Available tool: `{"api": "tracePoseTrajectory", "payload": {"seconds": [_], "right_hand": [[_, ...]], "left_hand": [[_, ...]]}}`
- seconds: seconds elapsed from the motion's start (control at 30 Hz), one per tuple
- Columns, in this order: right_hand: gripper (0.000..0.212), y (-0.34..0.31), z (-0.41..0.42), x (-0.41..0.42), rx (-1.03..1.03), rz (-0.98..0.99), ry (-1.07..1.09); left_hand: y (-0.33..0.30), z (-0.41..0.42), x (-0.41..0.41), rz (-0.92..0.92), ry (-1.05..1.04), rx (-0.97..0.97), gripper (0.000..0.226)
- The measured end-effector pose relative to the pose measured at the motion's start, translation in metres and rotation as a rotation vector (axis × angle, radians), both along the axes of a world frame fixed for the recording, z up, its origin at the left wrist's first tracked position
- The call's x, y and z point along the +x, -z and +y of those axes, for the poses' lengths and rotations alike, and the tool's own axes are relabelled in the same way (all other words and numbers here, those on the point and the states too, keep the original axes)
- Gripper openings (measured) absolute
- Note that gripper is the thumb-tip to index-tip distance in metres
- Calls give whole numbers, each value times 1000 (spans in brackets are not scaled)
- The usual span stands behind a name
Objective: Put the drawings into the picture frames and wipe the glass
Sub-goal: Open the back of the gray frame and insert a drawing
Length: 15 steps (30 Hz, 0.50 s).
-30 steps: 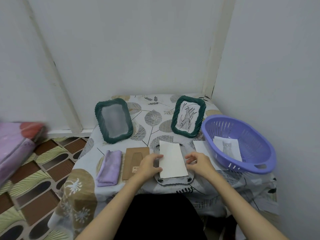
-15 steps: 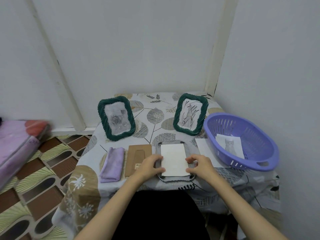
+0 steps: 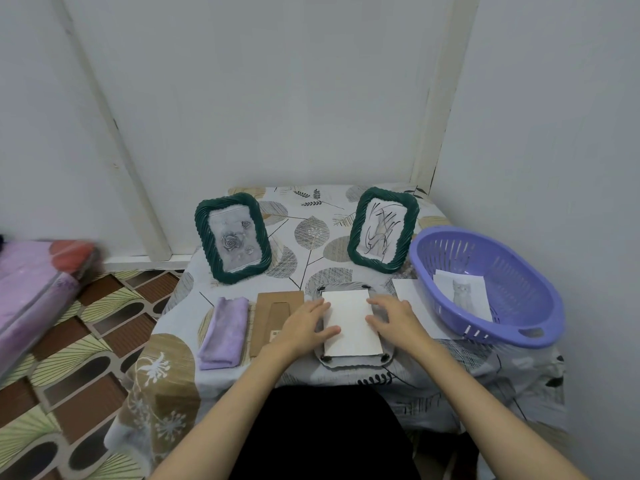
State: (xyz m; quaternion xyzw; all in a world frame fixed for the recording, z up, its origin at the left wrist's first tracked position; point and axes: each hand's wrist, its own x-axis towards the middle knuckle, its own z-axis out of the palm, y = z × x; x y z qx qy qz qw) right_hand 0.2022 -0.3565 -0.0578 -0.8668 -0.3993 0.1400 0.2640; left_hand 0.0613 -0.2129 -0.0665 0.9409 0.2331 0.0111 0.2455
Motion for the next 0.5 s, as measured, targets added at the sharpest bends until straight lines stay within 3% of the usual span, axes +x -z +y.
{"api": "tracePoseTrajectory", "payload": {"seconds": [0.17, 0.5], "right_hand": [[48, 2, 12, 0, -206, -118, -100], [48, 6, 15, 1, -256, -134, -115]], "left_hand": [[8, 4, 4, 139, 24, 88, 70], [12, 6, 3, 122, 37, 111, 72]]}}
